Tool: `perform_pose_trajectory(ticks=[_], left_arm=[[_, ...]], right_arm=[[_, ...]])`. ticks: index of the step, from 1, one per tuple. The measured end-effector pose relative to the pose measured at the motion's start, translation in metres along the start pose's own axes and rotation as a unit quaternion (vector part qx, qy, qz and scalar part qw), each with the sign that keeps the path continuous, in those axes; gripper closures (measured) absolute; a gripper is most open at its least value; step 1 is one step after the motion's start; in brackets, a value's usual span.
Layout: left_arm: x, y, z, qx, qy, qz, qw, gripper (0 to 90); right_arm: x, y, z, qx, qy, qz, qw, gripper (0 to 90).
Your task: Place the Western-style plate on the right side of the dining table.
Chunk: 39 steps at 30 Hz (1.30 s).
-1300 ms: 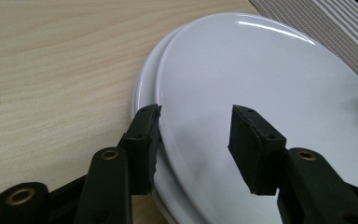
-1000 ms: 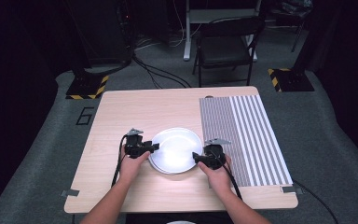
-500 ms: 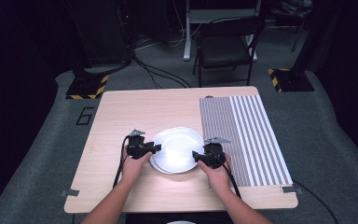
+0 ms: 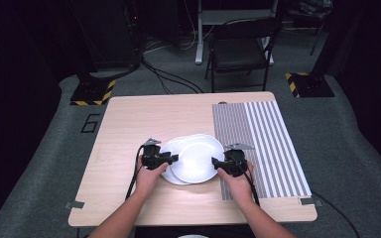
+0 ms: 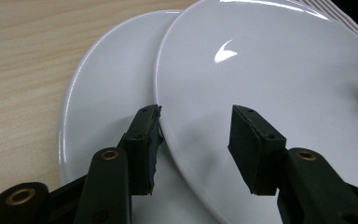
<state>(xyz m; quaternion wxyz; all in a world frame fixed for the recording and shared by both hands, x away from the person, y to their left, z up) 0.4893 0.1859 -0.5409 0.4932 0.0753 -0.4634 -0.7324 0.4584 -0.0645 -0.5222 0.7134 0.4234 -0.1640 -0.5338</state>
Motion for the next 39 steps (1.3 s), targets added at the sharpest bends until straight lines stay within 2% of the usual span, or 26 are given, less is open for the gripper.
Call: perform_pose_trajectory(ticks=[5, 9, 14, 20, 23, 26, 29, 30, 39], left_arm=[[0.005, 0.001, -0.006, 0.004, -0.003, -0.001, 1.0000, 52.7], [0.009, 0.002, -0.009, -0.002, -0.003, -0.013, 0.9999, 52.6], [0.014, 0.003, -0.013, -0.005, -0.005, -0.015, 0.9999, 52.4], [0.020, 0.004, -0.017, -0.007, -0.007, -0.023, 0.9997, 52.4], [0.024, 0.006, -0.017, -0.002, -0.011, -0.027, 0.9996, 52.5], [0.026, 0.006, -0.016, 0.000, -0.009, -0.034, 0.9994, 53.2], [0.027, 0.005, -0.017, -0.001, -0.007, -0.040, 0.9992, 53.2], [0.028, 0.005, -0.017, -0.001, -0.005, -0.044, 0.9990, 53.2], [0.033, 0.003, -0.017, -0.001, -0.004, -0.052, 0.9987, 52.2]], right_arm=[[0.005, 0.000, 0.002, -0.001, -0.005, -0.008, 1.0000, 45.8], [0.009, 0.000, 0.005, -0.001, -0.010, -0.008, 0.9999, 45.8], [0.013, -0.001, 0.009, 0.003, -0.014, -0.010, 0.9998, 45.9], [0.017, -0.002, 0.013, 0.008, -0.022, -0.004, 0.9997, 47.1], [0.019, -0.005, 0.014, 0.006, -0.029, 0.007, 0.9995, 47.6], [0.022, -0.009, 0.015, 0.004, -0.025, -0.009, 0.9996, 47.5], [0.024, -0.012, 0.016, 0.003, -0.027, -0.010, 0.9996, 47.0], [0.024, -0.014, 0.016, 0.001, -0.026, -0.018, 0.9995, 47.0], [0.026, -0.017, 0.016, 0.001, -0.024, -0.021, 0.9995, 46.8]])
Point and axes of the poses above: each handheld gripper's, and its own axes: z roughly backward along the jaws, y roughly out of its top, x roughly to its right, the point moved 5 cm from there along -z, roughly forward along the jaws, and after that the axes turned 3 degrees about x, right-handed, at the moved point
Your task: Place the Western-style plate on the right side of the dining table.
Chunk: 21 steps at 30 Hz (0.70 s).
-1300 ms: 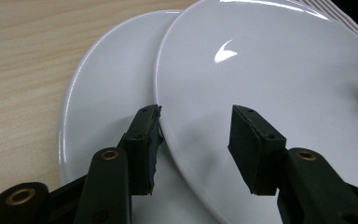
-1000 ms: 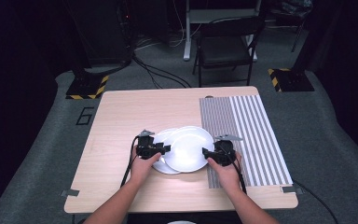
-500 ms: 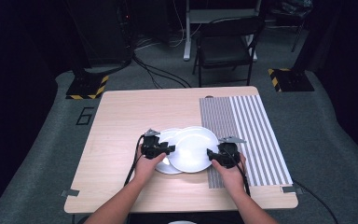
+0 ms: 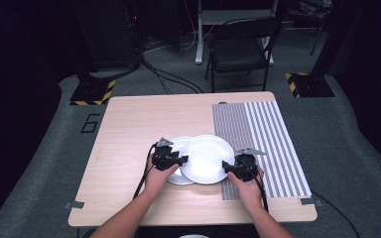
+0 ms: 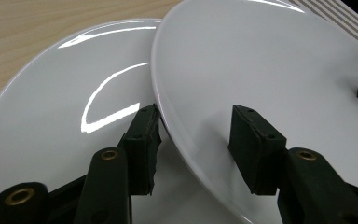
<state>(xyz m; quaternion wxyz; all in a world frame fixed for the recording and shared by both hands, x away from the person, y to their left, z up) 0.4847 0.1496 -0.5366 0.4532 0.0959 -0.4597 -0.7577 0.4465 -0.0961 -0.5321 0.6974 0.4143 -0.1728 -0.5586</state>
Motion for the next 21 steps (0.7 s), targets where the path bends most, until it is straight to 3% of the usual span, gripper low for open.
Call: perform_pose_trajectory(ticks=[7, 21], left_arm=[[0.004, -0.002, 0.001, 0.007, 0.004, 0.002, 1.0000, 51.6], [0.008, -0.005, 0.001, 0.012, 0.012, -0.001, 0.9998, 49.4]], right_arm=[[-0.001, -0.005, 0.003, 0.003, -0.005, 0.000, 1.0000, 45.0], [-0.012, -0.018, 0.011, -0.002, 0.014, -0.027, 0.9996, 39.5]])
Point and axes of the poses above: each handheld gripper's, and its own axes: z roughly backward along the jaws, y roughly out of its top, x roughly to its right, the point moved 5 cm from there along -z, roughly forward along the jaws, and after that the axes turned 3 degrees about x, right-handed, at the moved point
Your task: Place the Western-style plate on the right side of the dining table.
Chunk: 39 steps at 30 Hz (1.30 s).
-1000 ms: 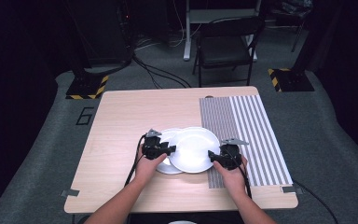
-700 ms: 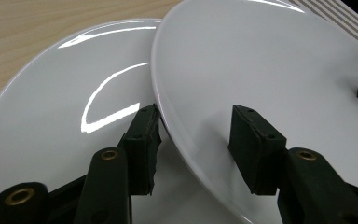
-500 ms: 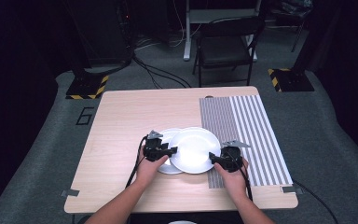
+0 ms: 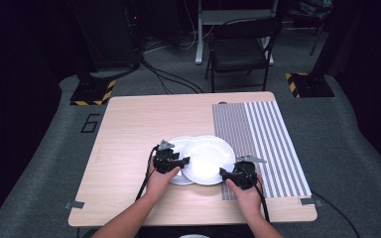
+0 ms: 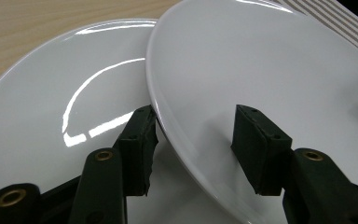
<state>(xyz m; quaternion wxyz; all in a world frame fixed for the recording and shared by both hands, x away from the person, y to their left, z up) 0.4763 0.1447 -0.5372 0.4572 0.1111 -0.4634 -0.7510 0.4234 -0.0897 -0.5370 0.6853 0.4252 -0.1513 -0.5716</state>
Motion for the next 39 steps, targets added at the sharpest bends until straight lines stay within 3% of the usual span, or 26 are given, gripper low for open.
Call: perform_pose_trajectory(ticks=[5, 16, 22, 39], left_arm=[[0.001, 0.000, 0.000, -0.001, 0.002, -0.003, 1.0000, 48.8], [0.003, 0.001, 0.001, -0.001, 0.009, 0.011, 0.9999, 52.0], [0.005, 0.003, 0.002, 0.005, 0.014, 0.004, 0.9999, 53.0], [0.011, 0.013, 0.004, 0.014, 0.008, 0.019, 0.9997, 53.1]], right_arm=[[0.000, -0.001, 0.000, -0.001, 0.000, -0.003, 1.0000, 39.3], [0.001, 0.000, -0.001, 0.002, -0.006, -0.014, 0.9999, 40.0], [0.002, 0.002, -0.001, 0.007, -0.010, -0.015, 0.9998, 41.9], [0.005, 0.012, 0.003, 0.018, -0.012, -0.025, 0.9994, 42.8]])
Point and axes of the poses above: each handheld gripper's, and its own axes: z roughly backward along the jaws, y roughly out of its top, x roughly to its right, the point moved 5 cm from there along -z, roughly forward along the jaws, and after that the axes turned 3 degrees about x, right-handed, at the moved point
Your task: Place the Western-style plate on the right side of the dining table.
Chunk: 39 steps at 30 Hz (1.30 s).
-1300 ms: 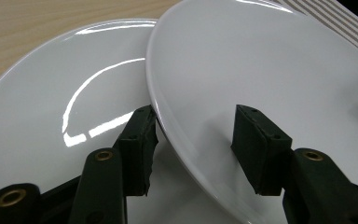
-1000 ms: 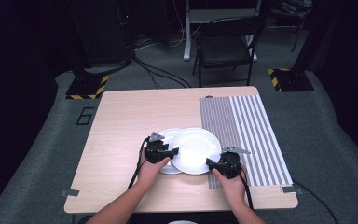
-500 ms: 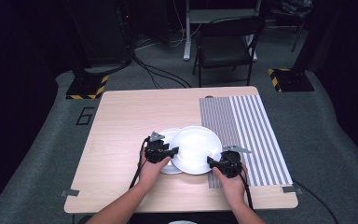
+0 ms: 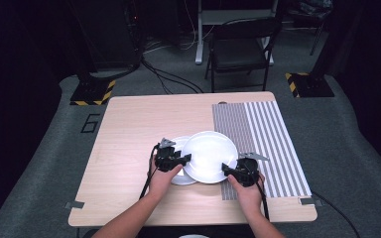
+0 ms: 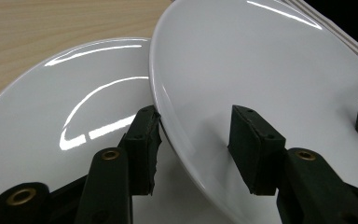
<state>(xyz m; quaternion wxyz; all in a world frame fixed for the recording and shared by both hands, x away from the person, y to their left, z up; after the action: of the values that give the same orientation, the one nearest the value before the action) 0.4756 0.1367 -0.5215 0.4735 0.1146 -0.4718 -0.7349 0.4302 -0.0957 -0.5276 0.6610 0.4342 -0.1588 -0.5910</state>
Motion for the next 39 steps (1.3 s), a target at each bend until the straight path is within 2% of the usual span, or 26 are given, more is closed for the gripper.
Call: perform_pose_trajectory(ticks=[7, 16, 22, 28, 39], left_arm=[[0.004, 0.007, 0.001, 0.006, 0.000, -0.007, 1.0000, 53.0], [0.003, 0.013, 0.001, 0.007, 0.002, -0.004, 1.0000, 52.9], [0.002, 0.018, 0.002, 0.010, 0.006, -0.004, 0.9999, 52.9], [0.002, 0.024, 0.002, 0.012, 0.004, -0.002, 0.9999, 52.9], [0.009, 0.033, 0.001, 0.016, 0.009, -0.012, 0.9998, 52.9]], right_arm=[[0.002, 0.007, 0.003, 0.003, 0.000, -0.008, 1.0000, 42.8], [0.002, 0.022, 0.003, 0.008, -0.005, 0.010, 0.9999, 42.8], [0.001, 0.030, 0.001, 0.014, -0.006, 0.012, 0.9998, 42.8], [0.002, 0.036, 0.000, 0.020, -0.003, 0.012, 0.9997, 43.0], [0.006, 0.040, 0.005, 0.023, 0.006, 0.003, 0.9997, 43.1]])
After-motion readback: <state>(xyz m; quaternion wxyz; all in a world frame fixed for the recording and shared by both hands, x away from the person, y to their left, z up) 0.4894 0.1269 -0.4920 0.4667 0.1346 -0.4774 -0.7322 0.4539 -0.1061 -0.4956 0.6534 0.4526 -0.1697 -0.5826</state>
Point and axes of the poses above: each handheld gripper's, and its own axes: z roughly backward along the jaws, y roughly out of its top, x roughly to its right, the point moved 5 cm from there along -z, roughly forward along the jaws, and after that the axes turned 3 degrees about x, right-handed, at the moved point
